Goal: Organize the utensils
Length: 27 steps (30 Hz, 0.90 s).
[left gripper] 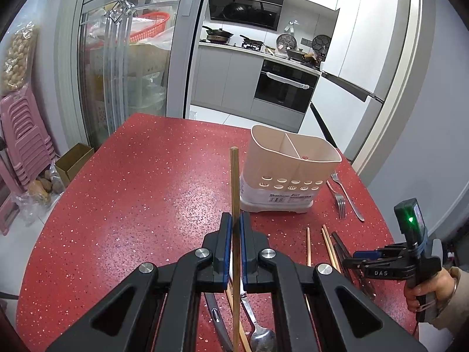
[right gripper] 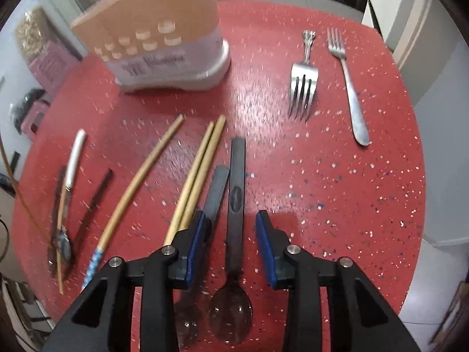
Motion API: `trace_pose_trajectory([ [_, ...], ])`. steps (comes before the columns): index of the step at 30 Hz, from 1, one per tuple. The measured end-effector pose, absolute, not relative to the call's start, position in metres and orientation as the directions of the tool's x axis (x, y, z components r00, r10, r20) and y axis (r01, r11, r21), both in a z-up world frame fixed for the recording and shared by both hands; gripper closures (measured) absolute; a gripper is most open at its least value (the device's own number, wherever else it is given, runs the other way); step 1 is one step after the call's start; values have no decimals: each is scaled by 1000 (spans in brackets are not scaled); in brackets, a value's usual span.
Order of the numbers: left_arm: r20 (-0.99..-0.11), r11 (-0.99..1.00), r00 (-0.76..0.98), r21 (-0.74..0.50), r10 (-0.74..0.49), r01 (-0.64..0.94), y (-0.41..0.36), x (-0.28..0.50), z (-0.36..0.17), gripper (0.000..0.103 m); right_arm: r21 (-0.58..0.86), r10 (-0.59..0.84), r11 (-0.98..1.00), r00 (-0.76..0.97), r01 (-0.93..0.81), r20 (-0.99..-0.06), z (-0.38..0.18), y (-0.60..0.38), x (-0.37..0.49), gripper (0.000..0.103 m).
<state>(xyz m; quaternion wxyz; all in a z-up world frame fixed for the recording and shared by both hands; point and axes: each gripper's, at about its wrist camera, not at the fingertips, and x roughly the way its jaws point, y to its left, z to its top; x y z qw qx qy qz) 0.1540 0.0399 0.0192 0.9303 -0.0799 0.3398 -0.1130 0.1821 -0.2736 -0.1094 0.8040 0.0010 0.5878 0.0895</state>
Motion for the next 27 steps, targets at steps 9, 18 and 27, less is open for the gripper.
trace_pose_trajectory([
  [9, -612, 960, 743, -227, -271, 163, 35, 152, 21, 76, 129, 166, 981, 281, -145, -945, -107, -262, 181, 100],
  [18, -591, 954, 753, -236, -290, 183, 30, 149, 35, 76, 221, 249, 968, 386, -116, -888, -78, -293, 159, 100],
  [27, -523, 949, 796, -239, -304, 205, 24, 154, 70, 76, 321, 363, 930, 597, -181, -715, 11, -295, 158, 100],
])
